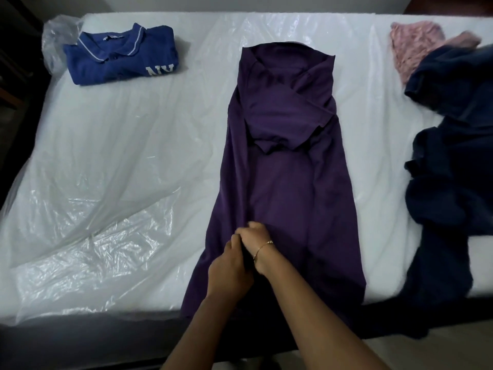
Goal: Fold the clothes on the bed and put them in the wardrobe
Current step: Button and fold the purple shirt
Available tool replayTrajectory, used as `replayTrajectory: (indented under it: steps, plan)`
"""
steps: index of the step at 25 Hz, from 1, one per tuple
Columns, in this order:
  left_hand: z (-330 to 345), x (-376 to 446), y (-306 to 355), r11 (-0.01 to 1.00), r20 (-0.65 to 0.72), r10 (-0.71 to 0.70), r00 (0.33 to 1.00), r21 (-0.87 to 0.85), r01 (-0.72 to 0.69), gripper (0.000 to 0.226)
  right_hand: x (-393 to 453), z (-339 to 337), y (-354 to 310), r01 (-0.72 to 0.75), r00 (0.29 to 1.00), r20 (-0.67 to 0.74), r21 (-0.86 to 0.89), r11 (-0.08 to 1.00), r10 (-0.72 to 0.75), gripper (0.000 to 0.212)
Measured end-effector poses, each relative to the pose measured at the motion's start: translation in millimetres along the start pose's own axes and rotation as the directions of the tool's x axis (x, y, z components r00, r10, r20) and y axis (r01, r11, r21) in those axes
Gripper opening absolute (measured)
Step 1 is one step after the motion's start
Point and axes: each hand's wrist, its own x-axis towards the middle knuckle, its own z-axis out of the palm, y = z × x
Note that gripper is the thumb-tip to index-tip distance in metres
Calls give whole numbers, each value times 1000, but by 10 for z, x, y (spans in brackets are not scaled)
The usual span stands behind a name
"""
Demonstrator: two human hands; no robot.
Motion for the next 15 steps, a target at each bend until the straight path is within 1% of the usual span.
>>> replayTrajectory:
  steps: [2,3,5,6,7,8,9,10,11,12,13,14,15]
  plan:
    - [-23,-151,72,984,-5,-57,998,-168,55,41,-111,-32,152,-13,1000,-6,59,998,13,46]
    - [-53,-199,145,961,19,-40,999,-271,44,41,-140,-84,208,-11,999,-40,110,994,16,48]
    - [-108,-287,238,901,105,90,990,-432,-36,44,-118,-187,367,19,981,-192,120,993,5,44]
    - [-109,-328,220,895,118,143,983,-440,-78,45,-89,-225,461,36,965,-263,74,997,-15,41]
    - [-112,-372,188,911,87,138,987,-402,-92,44,-97,-245,550,52,949,-312,16,999,-45,38]
    - [-111,-395,125,943,1,67,998,-326,-63,42,-92,-244,625,64,939,-336,-44,997,-75,35]
    - [-96,-398,33,973,-118,-42,992,-232,14,39,-118,-239,677,78,931,-347,-107,991,-111,32]
    - [-84,-386,-76,983,-231,-148,962,-137,119,38,-135,-227,717,96,935,-327,-125,987,-133,28]
    - [-71,-356,-189,976,-301,-218,928,-68,207,41,-182,-200,729,114,950,-281,-100,988,-138,25]
    - [-60,-331,-299,961,-312,-272,910,-33,276,46,-219,-167,750,122,966,-221,-58,991,-132,28]
    - [-59,-291,-382,947,-278,-316,907,-34,319,47,-247,-138,780,132,977,-167,-23,991,-134,34]
    - [-93,-247,-406,928,-214,-371,904,-74,364,39,-248,-104,825,145,980,-139,-2,989,-144,39]
    - [-141,-223,-391,905,-147,-421,895,-138,403,27,-235,-84,871,173,975,-143,11,985,-170,41]
